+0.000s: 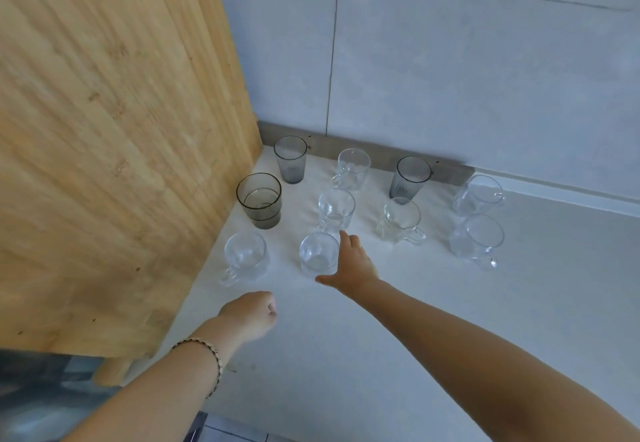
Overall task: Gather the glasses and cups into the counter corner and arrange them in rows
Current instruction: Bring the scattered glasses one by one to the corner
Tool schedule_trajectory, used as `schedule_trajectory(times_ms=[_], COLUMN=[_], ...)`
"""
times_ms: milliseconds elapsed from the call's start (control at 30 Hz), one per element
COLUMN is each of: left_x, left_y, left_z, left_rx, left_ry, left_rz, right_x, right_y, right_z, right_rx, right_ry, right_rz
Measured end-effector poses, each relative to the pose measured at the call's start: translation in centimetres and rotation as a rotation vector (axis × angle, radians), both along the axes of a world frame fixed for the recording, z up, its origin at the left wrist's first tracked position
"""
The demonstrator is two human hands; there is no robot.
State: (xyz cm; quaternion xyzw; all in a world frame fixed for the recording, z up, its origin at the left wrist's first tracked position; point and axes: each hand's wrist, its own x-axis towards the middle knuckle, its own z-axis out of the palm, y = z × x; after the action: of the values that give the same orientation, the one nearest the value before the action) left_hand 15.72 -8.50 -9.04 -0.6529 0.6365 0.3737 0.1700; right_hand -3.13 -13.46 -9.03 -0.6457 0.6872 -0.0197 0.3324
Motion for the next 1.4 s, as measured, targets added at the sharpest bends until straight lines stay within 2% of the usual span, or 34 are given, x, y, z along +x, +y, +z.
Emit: schedule_trajectory(times_ms=[100, 200, 400, 633, 800, 1133, 1400], left_x=[-2.2, -5.7, -17.0, -33.8, -47.2, -72.0, -82.1], left_y=[-0.7, -1.5, -2.3, 0.8, 5.7, 16.4, 18.7], left_z=[-0.3, -0.3, 0.6, 2.9, 3.9, 4.3, 2.8], left_rx=[-0.002, -0.022, -0.036, -0.091, -0.1, -0.06, -0.054], left_ry=[0.011, 0.01, 0.048, 0.086, 0.092, 0.088, 0.047], left_rz=[-0.084, -0.202, -0.478, -0.742, -0.891, -0.962, -1.024], right_x=[-4.2, -9.9, -22.0, -36.4, -47.9, -69.9, -85.6], right_y=[1.3, 3.8, 10.7, 20.1, 27.6, 41.3, 43.7], right_z=[0.1, -0.1, 1.9, 4.2, 4.0, 2.9, 4.8], right_rx=[0.139, 0.278, 0.344, 0.288, 0.251, 0.194, -0.03], right_ry=[0.078, 0.094, 0.103, 0.077, 0.089, 0.118, 0.316], right_rz=[0.018, -0.075, -0.308, -0.624, -0.767, -0.941, -1.062])
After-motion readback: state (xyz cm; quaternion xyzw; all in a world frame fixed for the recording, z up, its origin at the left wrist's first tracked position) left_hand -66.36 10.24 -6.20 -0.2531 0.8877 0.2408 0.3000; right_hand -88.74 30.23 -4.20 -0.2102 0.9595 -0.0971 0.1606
